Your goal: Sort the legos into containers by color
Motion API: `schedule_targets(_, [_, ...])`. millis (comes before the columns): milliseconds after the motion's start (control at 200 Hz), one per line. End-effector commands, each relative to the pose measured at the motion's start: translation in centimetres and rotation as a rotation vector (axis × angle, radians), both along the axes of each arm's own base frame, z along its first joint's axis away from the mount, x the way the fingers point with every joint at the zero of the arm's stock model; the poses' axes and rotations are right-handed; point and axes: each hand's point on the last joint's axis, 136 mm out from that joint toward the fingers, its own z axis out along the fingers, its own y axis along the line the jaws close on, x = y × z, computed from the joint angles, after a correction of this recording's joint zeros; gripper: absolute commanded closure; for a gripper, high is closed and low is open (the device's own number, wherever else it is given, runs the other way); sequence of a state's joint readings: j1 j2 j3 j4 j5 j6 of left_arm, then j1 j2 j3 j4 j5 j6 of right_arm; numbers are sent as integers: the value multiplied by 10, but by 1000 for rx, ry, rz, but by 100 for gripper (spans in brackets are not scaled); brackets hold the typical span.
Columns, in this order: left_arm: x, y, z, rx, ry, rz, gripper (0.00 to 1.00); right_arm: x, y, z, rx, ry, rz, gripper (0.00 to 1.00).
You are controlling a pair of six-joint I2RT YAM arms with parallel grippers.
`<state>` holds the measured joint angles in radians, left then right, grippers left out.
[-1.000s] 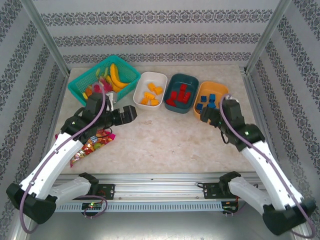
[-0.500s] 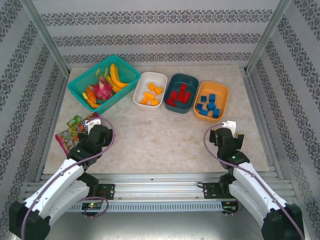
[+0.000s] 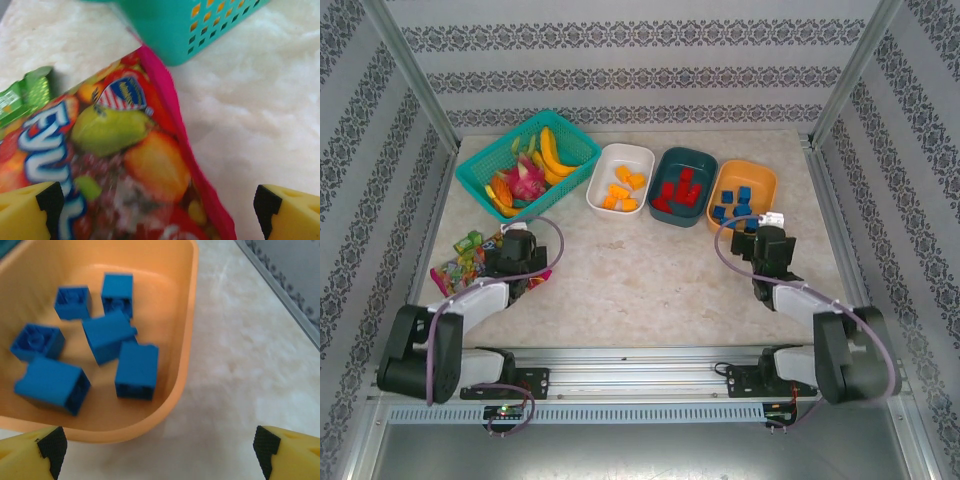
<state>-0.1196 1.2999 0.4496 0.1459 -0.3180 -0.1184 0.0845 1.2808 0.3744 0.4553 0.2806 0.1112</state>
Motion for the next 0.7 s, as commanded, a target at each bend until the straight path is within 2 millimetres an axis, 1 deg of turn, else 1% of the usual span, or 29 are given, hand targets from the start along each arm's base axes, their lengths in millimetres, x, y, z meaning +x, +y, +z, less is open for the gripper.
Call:
schedule_targets(0, [46,-2,33,-59,-178,-46,0,35,3,36,17,-153,52,2])
schedule_targets(60, [55,2,35,-83,-208,-47,0,40,-3,37,30,-190,54,2])
schedule_targets(110, [61,4,37,-90,-229,-48,0,40,-8,29,68,-192,50,2])
schedule_targets(130, [63,4,37,-94,-235,-52,0,40,-7,32,72,-214,58,2])
schedule_targets(190, [68,5,40,-107,-274,-68,0,39,1,31,74,-207,110,2])
schedule_targets(230, [71,3,43,-103,-304,-87,0,37,3,31,73,-235,122,2])
schedule_targets(240, [71,3,43,-100,-311,-92,0,36,3,30,73,-241,121,2])
schedule_targets(255, [71,2,42,-99,-322,-96,0,37,2,34,71,-262,118,2])
schedule_targets(265, [71,2,41,-97,-328,-101,0,32,2,27,73,-254,114,2])
schedule_targets(280, [70,1,40,-97,-335,-106,0,29,0,24,72,-261,108,2])
schedule_targets(355, [70,0,35,-98,-364,-115,0,26,-1,19,73,-292,103,2])
schedule_targets(410, [71,-1,30,-97,-363,-123,0,28,0,19,74,-297,109,2])
schedule_targets(525, [71,-5,26,-102,-359,-148,0,32,4,17,76,-270,132,2])
schedule_targets(694, [71,-7,26,-104,-366,-161,0,38,6,15,70,-236,141,2])
